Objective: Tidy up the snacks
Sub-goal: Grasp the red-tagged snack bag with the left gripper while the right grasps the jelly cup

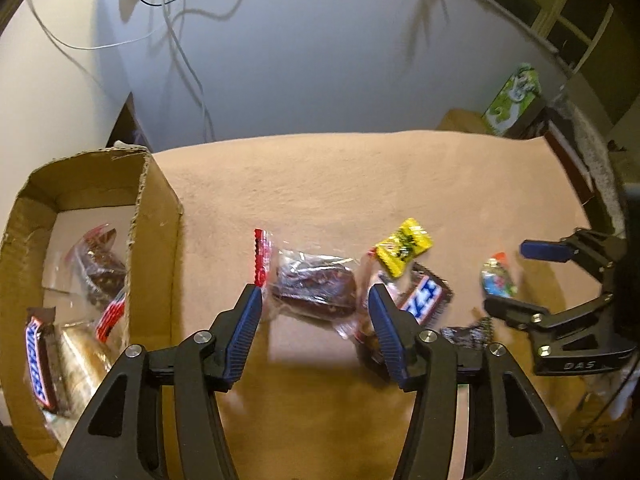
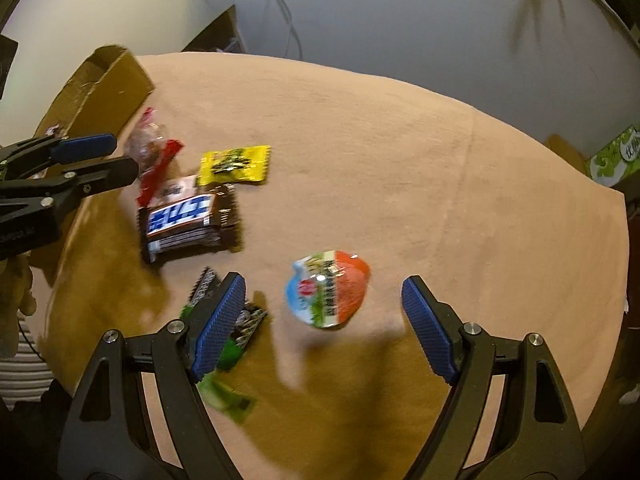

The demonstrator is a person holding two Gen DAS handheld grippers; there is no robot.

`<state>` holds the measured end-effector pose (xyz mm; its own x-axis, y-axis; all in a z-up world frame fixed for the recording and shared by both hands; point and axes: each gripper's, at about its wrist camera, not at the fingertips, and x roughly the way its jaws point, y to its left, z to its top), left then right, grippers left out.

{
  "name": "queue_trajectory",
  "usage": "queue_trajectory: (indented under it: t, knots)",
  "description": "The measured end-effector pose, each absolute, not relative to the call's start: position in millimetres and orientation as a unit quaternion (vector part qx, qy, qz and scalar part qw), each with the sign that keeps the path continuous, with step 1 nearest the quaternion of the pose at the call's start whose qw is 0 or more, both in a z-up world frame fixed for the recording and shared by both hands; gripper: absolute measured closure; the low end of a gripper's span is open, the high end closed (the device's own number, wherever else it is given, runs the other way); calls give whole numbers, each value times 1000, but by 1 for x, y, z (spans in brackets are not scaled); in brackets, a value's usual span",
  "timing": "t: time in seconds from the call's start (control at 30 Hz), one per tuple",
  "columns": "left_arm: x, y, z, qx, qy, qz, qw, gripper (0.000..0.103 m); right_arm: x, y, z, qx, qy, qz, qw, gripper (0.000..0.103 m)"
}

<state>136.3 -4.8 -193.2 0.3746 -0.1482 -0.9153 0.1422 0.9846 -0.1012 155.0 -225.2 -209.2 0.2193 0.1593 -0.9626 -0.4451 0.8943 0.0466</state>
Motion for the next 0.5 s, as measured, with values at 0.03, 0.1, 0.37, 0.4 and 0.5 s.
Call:
queue_trajectory:
  t: [0.03, 0.1, 0.37, 0.4, 0.5]
  knots:
    - [138, -5, -196, -1, 555, -88, 827, 45, 158, -225, -211, -119, 596, 194, 770, 20]
    - [140, -7, -201, 2, 559, -87, 825, 44, 160, -225, -214, -120, 598, 193, 768, 20]
    - [144, -3, -214, -9, 568, -82, 819, 44, 161, -212, -225, -150, 603, 184, 761, 31]
    - [145, -2, -214, -14, 567, -84, 819, 44, 160, -211, -225, -152, 603, 185, 761, 33]
    - [147, 2, -214, -27, 566, -87, 819, 49, 159, -211, -224, -159, 601, 182, 762, 44]
